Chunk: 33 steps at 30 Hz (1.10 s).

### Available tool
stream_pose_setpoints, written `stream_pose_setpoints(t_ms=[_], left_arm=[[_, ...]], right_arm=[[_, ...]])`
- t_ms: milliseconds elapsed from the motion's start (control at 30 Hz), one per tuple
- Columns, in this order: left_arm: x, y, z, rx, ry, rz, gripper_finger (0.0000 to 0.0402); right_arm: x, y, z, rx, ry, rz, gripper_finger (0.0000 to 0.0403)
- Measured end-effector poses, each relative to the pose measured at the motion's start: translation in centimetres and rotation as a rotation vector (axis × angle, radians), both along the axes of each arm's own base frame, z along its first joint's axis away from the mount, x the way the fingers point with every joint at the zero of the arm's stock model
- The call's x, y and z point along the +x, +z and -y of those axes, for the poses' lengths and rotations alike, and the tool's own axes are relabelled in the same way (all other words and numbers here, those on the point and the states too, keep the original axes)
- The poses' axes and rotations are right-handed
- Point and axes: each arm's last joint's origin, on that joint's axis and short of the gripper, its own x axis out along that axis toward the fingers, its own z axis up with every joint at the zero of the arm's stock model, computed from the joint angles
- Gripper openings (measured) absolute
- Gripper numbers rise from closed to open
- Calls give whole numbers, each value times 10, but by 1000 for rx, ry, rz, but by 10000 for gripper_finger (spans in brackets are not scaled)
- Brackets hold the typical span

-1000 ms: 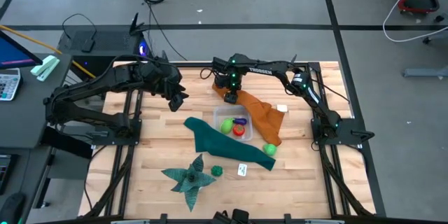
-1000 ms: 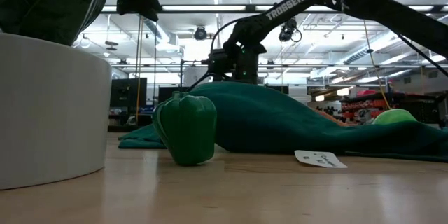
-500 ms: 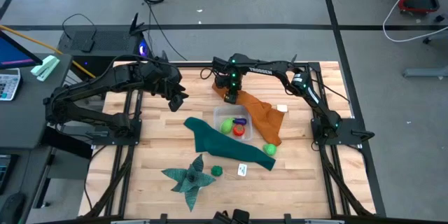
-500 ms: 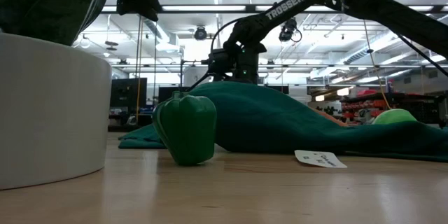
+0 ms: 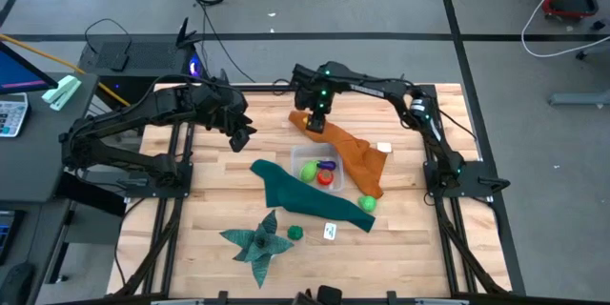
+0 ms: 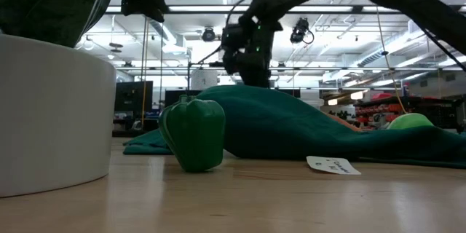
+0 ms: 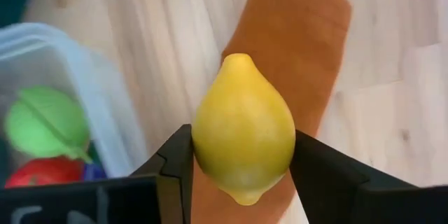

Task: Pick and placing Produce into tupperware
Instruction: Put the yellow lemon into the transparent bin

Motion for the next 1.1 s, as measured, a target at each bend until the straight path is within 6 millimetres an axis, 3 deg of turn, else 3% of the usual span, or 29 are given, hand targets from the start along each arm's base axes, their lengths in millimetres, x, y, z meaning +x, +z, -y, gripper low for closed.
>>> stream_pose_setpoints(t_ms=[333, 733, 1100], left_arm=[[0, 0, 0, 0, 0, 0, 172], [0, 0, 0, 3, 3, -1, 173], [-2, -2, 1, -5, 3, -27, 173]], right_arm=[[-10, 47, -29, -27, 42, 60, 143], [2, 60, -88, -18, 164, 65, 143], [1, 58, -120, 16, 212, -15, 143]])
